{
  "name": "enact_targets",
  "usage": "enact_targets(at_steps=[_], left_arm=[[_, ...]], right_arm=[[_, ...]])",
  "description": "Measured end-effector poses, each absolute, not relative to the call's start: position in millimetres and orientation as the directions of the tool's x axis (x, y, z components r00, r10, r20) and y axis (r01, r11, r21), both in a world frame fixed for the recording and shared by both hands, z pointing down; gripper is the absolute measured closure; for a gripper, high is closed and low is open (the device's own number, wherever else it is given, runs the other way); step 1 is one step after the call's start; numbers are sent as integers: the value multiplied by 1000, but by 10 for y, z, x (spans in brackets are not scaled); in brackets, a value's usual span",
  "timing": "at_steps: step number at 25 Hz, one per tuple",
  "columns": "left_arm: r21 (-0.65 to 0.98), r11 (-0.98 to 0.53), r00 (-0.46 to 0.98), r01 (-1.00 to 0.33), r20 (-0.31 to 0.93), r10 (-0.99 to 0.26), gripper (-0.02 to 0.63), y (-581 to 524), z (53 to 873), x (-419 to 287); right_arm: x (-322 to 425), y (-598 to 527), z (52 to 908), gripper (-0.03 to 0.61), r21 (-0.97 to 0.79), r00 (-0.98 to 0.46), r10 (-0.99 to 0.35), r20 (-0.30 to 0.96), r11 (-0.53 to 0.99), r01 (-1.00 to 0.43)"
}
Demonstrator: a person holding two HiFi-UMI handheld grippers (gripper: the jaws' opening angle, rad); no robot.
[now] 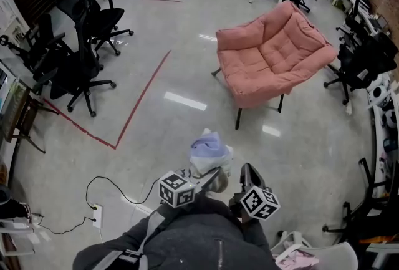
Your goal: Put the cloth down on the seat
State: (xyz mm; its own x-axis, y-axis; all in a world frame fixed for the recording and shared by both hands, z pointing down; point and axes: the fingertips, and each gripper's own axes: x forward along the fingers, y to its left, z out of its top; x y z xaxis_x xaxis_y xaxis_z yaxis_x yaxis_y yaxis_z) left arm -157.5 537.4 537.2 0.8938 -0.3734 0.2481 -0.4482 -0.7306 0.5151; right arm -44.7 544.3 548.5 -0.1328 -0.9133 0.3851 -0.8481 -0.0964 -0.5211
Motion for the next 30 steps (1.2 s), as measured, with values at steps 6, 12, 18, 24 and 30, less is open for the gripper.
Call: enact_targets(at_steps=[6, 12, 18, 24, 30], left_arm=[[506, -722, 882, -471, 277, -381, 499, 4796, 5410, -1500], [477, -729, 871, -491, 281, -404, 499, 4063, 5328, -1343], [473, -724, 865, -501, 295, -405, 499, 3533, 5290, -1289], [483, -723, 869, -494, 300, -393, 499, 3067, 5267, -1274], [481, -736, 878, -477, 298, -375, 499, 2615, 5257, -1224]], right_arm=[[-382, 4898, 5494, 566, -512, -152, -904, 399, -82, -855], [-209, 4233, 5456, 566, -500, -147, -903, 404, -83, -862], [-206, 3696, 5426, 566, -481, -151, -891, 428, -83, -873], [-148, 3295, 5449, 566, -476, -123, -882, 454, -123, -871], [-80, 2887, 5453, 566, -479, -92, -886, 455, -156, -864]])
